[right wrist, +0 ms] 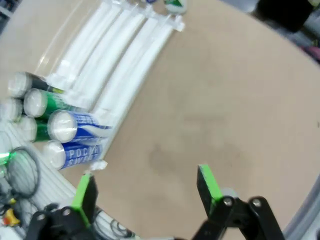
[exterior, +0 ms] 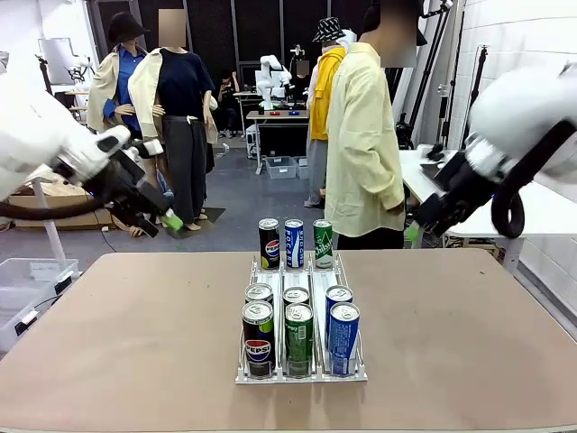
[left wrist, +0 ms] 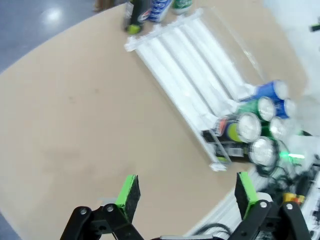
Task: Retrieve and hand over the desired beverage to the person.
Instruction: Pick up a can of the same type that the person held from the Automatic Can Dispenser.
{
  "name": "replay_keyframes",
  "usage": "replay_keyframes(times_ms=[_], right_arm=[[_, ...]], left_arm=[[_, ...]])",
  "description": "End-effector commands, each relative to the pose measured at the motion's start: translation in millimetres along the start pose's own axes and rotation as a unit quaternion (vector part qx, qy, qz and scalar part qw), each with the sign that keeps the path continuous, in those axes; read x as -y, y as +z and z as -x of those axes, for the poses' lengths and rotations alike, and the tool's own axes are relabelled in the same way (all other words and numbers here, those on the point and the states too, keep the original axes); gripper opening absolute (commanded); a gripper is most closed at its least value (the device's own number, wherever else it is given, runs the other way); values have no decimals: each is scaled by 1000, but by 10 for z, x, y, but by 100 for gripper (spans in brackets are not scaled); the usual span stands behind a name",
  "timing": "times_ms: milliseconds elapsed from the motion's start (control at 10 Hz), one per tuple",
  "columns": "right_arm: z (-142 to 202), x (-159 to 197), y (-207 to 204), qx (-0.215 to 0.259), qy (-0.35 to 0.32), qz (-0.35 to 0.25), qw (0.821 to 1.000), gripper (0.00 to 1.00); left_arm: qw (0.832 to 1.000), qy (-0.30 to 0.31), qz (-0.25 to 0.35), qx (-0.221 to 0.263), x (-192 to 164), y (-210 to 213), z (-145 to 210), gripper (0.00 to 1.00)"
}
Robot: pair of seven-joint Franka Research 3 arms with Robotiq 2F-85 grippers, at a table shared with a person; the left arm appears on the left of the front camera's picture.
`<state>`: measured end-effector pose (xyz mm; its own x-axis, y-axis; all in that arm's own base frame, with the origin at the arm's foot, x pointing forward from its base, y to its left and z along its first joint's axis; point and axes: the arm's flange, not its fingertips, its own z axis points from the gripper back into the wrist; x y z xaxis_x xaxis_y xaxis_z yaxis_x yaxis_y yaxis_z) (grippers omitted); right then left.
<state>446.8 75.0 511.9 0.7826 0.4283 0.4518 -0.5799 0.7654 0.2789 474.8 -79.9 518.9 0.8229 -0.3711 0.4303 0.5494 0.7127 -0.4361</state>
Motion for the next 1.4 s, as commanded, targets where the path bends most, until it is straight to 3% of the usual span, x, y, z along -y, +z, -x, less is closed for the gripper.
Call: replay_keyframes(times_ms=[0, 200, 600, 800, 1000, 1300], right_arm=[[38, 473, 251, 42, -58, -128, 989, 100], [304, 819, 502, 100, -94, -217, 967, 100], [906, 1359, 679, 200, -145, -296, 923, 100], [1055, 1453, 741, 241, -154, -323, 902, 100], [1086, 1440, 748, 253, -153, -331, 896, 100], [1122, 1448, 846, 268, -140, -326, 896, 100]], left_arm=[[993, 77, 85, 21, -508, 199, -43, 100], [982, 120, 128, 67, -832, 477, 227, 100], [951, 162, 179, 191, -1298, 1009, 903, 100], [933, 188, 193, 239, -1360, 1165, 1027, 100], [921, 198, 203, 265, -1354, 1200, 1041, 100], [920, 203, 204, 267, -1376, 1184, 1063, 100]])
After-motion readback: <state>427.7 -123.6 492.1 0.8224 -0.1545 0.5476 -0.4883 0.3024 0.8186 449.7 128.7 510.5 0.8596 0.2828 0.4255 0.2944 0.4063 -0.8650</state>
